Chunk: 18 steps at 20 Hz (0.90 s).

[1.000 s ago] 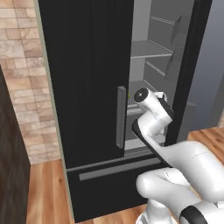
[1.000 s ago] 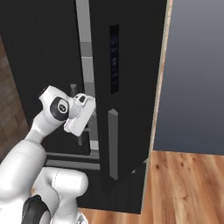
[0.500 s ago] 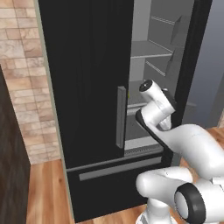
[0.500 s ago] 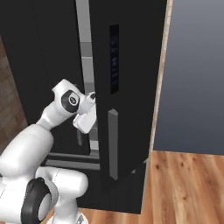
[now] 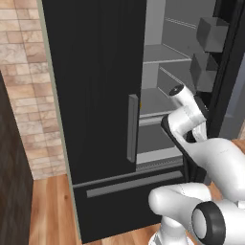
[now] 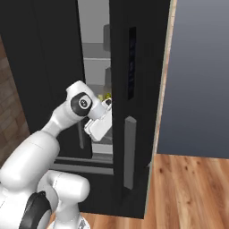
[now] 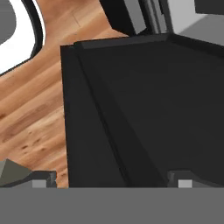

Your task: Retrieve the butter from the fridge and place it on a plate on the dining table. Then retrieve the butter knife by the fridge and place it near the plate.

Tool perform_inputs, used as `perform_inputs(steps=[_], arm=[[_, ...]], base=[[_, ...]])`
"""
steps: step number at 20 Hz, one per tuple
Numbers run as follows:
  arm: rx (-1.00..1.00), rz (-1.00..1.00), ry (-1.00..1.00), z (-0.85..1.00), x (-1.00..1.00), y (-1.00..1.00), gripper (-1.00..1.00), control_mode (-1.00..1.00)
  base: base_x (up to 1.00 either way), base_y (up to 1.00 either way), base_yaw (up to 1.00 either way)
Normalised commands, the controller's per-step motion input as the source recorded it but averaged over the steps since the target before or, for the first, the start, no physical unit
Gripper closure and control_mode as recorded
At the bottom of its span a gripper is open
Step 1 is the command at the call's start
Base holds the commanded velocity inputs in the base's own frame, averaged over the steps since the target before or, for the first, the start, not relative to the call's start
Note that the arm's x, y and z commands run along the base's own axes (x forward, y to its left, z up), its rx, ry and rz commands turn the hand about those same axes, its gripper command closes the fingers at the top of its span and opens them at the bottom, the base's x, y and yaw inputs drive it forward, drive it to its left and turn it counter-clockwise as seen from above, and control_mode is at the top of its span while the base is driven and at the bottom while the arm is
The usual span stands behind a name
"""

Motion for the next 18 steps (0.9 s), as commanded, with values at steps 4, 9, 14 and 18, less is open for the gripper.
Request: perform_inputs(steps=[4,9,14,18], arm=[[0.00,-0.05,0.13,0.00,-0.66,-0.97,-1.00,-1.00],[0.00,-0.03,0.10,0.00,-0.47,-1.00,-1.00,-1.00],[-0.05,-0.07,-0.13,0.00,-0.16,-0.79,-1.00,-1.00],[-0.06,-0.24,-0.09,0.02,-0.19,0.10,-1.00,-1.00]], base=[[0.00,0.00,0.00],[0.00,0.00,0.00],[0.00,0.00,0.00],[0.00,0.00,0.00]])
